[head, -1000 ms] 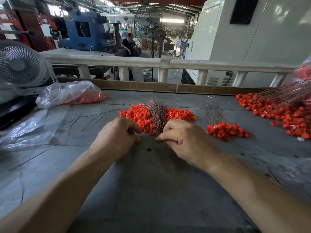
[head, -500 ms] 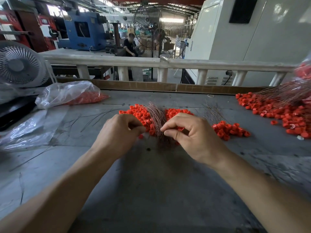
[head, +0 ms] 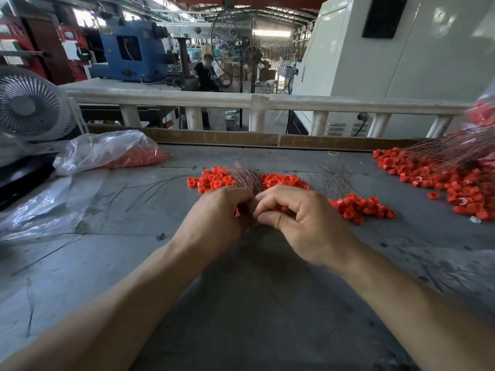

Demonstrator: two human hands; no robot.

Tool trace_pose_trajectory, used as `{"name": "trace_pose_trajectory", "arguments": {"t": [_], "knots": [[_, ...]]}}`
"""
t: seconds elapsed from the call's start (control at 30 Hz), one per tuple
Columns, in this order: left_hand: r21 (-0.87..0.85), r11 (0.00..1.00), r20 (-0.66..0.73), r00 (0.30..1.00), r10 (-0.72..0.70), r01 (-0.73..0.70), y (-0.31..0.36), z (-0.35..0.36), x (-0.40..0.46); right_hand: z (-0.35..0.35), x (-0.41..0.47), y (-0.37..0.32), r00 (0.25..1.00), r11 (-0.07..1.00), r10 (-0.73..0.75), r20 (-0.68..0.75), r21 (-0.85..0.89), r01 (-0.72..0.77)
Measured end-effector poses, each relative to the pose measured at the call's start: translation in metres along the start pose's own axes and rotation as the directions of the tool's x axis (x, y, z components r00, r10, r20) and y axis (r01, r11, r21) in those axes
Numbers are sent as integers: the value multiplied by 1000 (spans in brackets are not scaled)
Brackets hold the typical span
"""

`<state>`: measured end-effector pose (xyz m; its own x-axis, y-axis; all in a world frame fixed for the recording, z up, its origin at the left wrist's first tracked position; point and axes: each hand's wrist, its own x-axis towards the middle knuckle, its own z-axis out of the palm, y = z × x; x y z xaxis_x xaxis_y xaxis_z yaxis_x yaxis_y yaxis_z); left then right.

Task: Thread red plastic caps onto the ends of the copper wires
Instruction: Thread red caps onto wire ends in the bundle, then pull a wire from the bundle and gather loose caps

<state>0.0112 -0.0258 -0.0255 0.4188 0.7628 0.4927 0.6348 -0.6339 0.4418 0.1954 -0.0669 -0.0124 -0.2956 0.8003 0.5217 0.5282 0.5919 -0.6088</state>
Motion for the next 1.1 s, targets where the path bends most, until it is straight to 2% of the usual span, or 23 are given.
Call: {"name": "trace_pose_trajectory", "arguments": {"t": [0.1,0.4,0.63,0.8,0.93,1.0,1.1], "knots": [[7,1000,-29,1000,-8,9,0,3,1,-2,-2,-2,999,1000,12,35,21,-13],[6,1000,54,999,-3,3,3,-1,-2,0,-3,-14,989,995,-103,105,5,103],[10,999,53,998,-38,37,8,-3,0,0,-4,-17,984,990,-138,111,8,138],[39,999,68,997,-38,35,6,-3,-2,4,-3,-14,989,994,-111,100,20,110],[34,999,48,999,-21,19,3,-5,-3,2,-3,-9,983,993,-106,149,-25,111],[28,1000,44,999,-5,4,1,-4,-3,2,-3,-6,987,994,-106,124,-23,110],[37,999,68,998,-8,6,-2,-2,-1,0,-5,0,999,1000,-20,46,-17,21]]}}
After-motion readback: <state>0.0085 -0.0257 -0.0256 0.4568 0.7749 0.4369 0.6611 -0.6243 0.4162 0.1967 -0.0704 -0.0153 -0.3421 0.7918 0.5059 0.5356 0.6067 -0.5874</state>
